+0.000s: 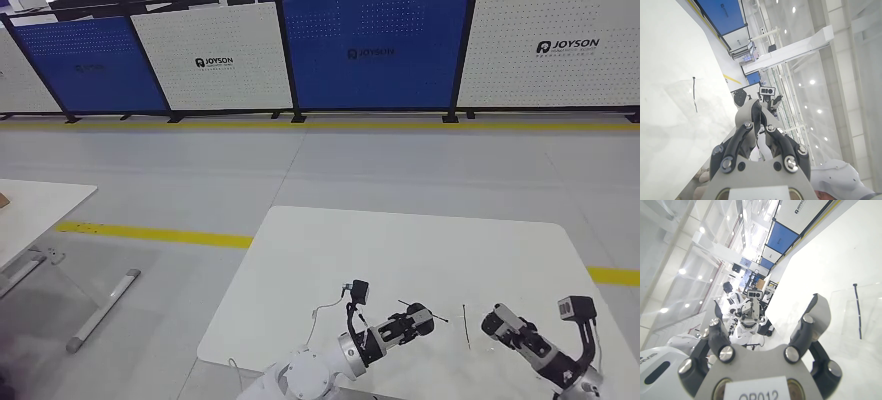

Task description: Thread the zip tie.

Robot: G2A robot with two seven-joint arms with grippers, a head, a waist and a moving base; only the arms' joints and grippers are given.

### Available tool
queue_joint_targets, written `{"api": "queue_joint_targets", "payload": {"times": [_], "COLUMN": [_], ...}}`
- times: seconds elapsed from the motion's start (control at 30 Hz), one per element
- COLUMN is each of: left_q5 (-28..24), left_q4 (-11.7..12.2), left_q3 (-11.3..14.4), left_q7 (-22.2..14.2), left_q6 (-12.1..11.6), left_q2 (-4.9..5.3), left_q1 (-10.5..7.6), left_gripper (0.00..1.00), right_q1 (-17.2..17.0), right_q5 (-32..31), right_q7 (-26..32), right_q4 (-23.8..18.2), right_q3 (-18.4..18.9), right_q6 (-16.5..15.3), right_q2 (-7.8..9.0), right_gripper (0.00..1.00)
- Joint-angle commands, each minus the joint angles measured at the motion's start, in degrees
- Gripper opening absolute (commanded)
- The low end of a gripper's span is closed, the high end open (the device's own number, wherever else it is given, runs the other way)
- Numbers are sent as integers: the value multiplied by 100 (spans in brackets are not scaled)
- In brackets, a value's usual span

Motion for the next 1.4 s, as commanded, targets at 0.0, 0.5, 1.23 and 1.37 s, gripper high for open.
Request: {"api": "queue_joint_targets", "payload": {"times": [0.0, 0.5, 1.23, 1.37], "left_q5": [0, 0, 0, 0], "left_q4": [0, 0, 0, 0], "left_q3": [0, 0, 0, 0], "left_q7": [0, 0, 0, 0], "left_q6": [0, 0, 0, 0], "left_q2": [0, 0, 0, 0], "left_q1": [0, 0, 0, 0], "left_gripper": [0, 0, 0, 0], "right_q1": [-37, -9, 546, 939], "right_q5": [-749, -2342, -5192, -5499], "right_q7": [-81, 310, 1955, 2299], "right_q4": [-295, -1014, -1284, -989], "right_q3": [171, 669, 461, 63], "right_q6": [146, 1526, 1109, 774], "right_q2": [34, 165, 387, 413], "right_gripper": [100, 100, 100, 100]}}
